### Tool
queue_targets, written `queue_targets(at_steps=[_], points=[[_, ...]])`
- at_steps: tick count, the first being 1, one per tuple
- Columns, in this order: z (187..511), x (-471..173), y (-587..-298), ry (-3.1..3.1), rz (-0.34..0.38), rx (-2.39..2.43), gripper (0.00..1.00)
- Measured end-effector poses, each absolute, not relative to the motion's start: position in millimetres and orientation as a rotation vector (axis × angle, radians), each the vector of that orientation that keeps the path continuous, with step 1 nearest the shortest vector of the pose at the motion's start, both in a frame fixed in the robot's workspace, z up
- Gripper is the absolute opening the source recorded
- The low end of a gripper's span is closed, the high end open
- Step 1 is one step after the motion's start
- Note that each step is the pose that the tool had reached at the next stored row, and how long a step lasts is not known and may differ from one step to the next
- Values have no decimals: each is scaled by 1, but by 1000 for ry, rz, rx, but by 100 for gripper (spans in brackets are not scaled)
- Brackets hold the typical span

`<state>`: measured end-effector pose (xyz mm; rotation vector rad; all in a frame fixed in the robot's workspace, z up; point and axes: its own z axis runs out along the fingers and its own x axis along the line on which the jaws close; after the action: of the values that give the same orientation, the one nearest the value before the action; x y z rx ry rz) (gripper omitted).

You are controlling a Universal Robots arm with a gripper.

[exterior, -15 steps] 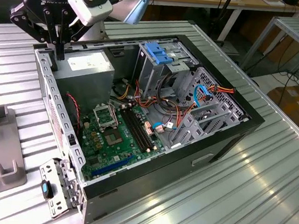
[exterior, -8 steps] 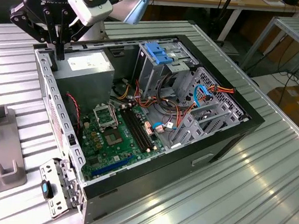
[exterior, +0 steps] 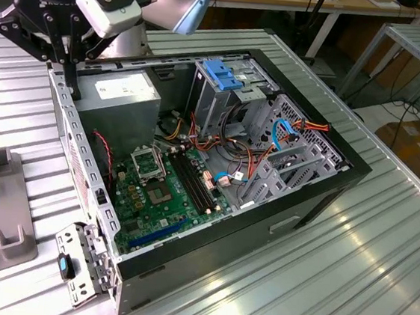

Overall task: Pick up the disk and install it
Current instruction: 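Reach for the disk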

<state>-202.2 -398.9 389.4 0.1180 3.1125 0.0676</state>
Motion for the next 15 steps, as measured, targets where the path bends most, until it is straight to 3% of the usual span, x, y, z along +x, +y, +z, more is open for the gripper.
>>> queue_targets(at_steps=[15], points=[[388,-230,-399,3113,68,118,11]])
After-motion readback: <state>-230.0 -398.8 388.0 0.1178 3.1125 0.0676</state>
